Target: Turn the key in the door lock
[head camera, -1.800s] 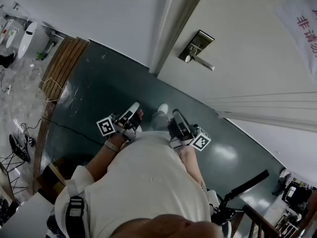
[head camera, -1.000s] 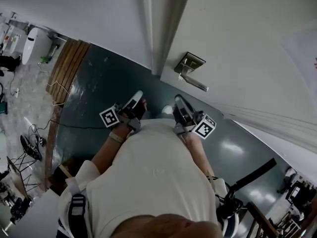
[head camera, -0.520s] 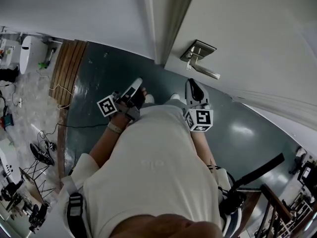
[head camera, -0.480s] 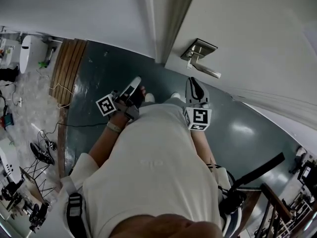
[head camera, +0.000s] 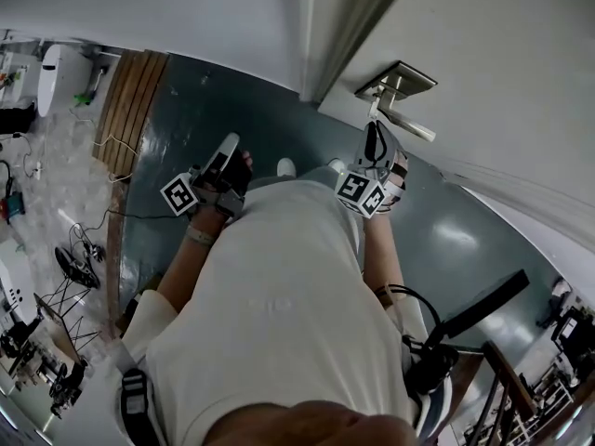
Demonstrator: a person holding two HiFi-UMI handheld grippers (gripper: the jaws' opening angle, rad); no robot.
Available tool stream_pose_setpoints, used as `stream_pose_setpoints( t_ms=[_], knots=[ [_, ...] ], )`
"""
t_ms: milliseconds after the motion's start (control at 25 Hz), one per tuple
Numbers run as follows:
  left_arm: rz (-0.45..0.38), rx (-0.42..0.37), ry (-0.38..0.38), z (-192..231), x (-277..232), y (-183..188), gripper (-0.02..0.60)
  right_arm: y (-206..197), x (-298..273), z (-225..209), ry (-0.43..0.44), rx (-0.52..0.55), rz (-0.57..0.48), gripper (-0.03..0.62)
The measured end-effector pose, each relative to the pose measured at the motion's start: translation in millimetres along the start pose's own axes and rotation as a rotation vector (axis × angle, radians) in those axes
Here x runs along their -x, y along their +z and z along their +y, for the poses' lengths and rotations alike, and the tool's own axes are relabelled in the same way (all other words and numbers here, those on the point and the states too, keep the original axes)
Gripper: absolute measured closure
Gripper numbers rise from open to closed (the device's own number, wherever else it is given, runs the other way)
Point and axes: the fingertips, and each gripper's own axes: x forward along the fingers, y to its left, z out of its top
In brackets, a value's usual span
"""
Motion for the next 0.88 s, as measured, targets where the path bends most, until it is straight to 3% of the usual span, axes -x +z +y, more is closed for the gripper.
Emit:
stream_pose_setpoints(
  t_ms=[400,880],
  knots=[
    [-0.042,-0.012,0.022,-3.7,24.1,18.4,0.574,10.9,-21.0,-1.5,-0.116,0.071,-0.010,0.554],
    [-0.132,0.030,0.015,-1.5,42.8,31.3,0.574,15.8,-26.9,-11.8,-0.250,-0.019,-0.032,0.554]
  ],
)
